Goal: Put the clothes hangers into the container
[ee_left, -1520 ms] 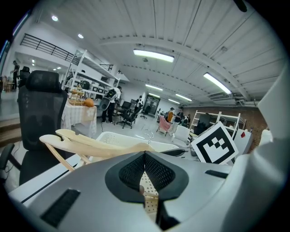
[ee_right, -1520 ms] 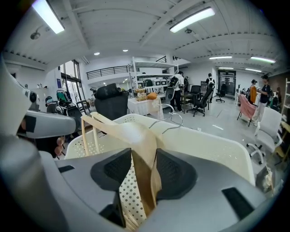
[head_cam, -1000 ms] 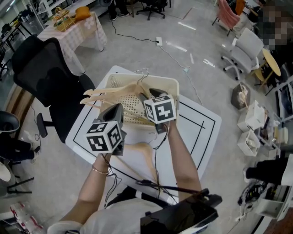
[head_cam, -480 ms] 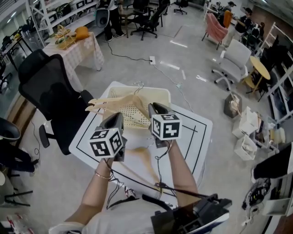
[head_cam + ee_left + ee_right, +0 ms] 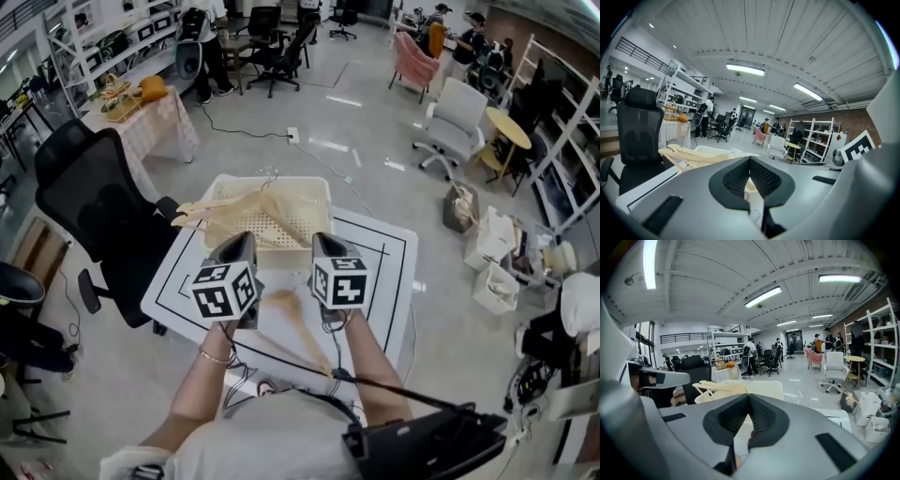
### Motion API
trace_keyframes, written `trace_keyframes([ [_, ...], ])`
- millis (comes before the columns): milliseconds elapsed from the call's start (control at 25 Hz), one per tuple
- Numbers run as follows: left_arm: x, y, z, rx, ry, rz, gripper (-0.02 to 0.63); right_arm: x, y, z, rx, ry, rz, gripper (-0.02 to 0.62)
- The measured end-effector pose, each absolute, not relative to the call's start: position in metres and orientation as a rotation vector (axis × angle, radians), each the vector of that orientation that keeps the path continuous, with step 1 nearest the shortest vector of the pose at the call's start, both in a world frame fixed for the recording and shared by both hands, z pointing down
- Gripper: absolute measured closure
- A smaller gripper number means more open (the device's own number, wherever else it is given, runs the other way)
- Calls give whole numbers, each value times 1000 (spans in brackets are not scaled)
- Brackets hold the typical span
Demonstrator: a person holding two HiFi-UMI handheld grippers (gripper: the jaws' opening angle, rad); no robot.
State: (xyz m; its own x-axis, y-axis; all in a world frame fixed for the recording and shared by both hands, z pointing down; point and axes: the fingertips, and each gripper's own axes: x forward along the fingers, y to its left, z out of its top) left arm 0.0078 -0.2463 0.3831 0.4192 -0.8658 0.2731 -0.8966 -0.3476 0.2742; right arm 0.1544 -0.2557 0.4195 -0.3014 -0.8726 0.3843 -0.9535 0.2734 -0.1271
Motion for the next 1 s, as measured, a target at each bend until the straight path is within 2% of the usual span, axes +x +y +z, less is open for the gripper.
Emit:
trace_keyframes([
  [360, 26, -213, 397, 2337, -1487, 168, 597, 153, -206, 438, 1732, -2269, 558, 578],
  [1000, 35, -206, 409, 2319, -1469, 191, 597, 160, -196, 449, 1728, -2268, 629, 578],
])
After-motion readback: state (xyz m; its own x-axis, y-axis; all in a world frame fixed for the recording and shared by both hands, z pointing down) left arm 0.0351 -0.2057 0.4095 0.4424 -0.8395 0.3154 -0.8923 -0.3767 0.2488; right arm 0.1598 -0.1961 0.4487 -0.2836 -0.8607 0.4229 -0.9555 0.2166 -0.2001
